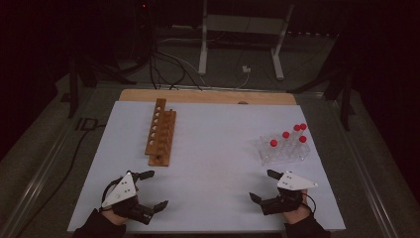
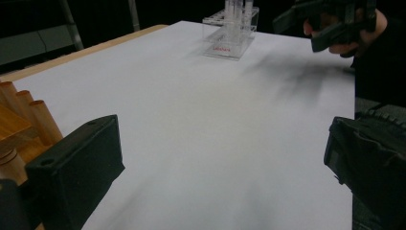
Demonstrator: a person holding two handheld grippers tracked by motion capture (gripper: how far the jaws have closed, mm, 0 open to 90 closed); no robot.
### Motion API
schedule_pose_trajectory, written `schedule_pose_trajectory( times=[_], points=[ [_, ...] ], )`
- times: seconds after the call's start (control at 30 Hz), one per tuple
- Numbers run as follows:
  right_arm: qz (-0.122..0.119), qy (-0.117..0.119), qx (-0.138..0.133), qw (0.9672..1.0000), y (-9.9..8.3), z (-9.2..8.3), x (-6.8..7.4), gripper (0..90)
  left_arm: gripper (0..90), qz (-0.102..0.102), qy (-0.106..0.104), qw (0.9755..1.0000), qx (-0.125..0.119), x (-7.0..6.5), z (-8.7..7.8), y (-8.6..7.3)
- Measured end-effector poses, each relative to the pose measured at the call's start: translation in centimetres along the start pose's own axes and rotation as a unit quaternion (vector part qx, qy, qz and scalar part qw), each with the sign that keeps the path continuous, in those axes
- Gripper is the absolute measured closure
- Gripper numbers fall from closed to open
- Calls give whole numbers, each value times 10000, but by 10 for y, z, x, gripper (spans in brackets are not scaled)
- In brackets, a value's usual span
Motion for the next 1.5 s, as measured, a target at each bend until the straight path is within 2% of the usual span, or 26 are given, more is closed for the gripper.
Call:
schedule_pose_trajectory(
  times=[0.13, 0.37, 0.53, 0.7, 0.8, 0.9, 1.23, 1.5],
  points=[
    [162, 128, 175, 9996, -3, 2, -1, 0, 4, -97, 15, 9999, -43, 1, 0, 1],
    [202, 385, 381, 9983, -5, 5, 3, 0, 4, -61, 21, 10000, -52, 1, 0, 2],
    [169, 464, 460, 9977, -4, 4, 7, 0, 3, -95, 19, 9999, -31, 2, 0, 1],
    [179, 652, 592, 9960, -3, 5, 13, 0, 4, -98, 44, 9999, -34, 3, 0, 1],
    [160, 666, 639, 9956, -2, 5, 15, 0, 4, -106, 63, 9999, -41, 3, 0, 1],
    [109, 653, 564, 9962, 2, 3, 17, 0, 4, -118, 56, 9999, -38, 3, 0, 0],
    [169, 816, 391, 9958, 18, -3, 25, 0, 4, -151, 58, 9999, -56, 4, 0, 1],
    [141, 782, 125, 9968, 39, -11, 27, 0, 4, -140, 58, 9998, -87, 4, -1, 2]
  ],
)
Point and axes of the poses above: each handheld gripper's, and its own axes: z roughly forward along the jaws, y roughly out of its top, x roughly to its left, the point moved 6 cm from there along z, roughly forward along the jaws, and after that the axes turned 1 degree about -y, right-handed, at the moved point
